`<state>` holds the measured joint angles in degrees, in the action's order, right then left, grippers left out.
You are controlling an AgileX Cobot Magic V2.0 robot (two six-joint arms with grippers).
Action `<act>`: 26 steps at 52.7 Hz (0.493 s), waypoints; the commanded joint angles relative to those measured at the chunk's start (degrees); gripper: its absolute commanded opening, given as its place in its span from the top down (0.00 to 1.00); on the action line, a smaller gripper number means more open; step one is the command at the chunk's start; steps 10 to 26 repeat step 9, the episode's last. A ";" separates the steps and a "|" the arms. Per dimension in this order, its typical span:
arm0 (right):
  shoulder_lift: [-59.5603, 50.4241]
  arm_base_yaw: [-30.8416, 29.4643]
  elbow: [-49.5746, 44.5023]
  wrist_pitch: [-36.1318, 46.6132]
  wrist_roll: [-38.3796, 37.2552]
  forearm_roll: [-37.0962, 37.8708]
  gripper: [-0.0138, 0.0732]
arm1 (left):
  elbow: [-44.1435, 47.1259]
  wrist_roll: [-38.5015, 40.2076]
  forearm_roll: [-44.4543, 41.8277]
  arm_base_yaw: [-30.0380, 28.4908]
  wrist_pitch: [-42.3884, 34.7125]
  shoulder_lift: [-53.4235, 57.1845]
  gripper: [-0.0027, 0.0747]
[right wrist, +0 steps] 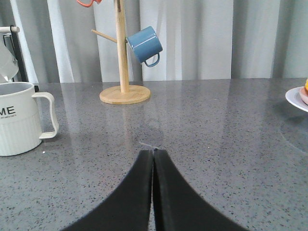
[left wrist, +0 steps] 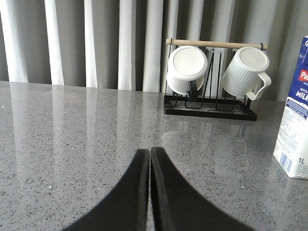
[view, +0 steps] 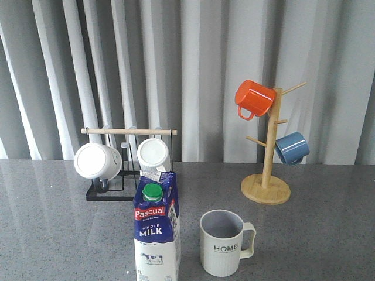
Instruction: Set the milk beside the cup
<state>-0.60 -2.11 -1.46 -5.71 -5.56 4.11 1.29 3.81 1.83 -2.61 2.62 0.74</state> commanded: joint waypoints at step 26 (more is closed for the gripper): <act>-0.67 -0.37 -0.60 4.66 0.16 0.54 0.84 | -0.83 0.44 0.01 -0.15 -4.52 0.56 0.97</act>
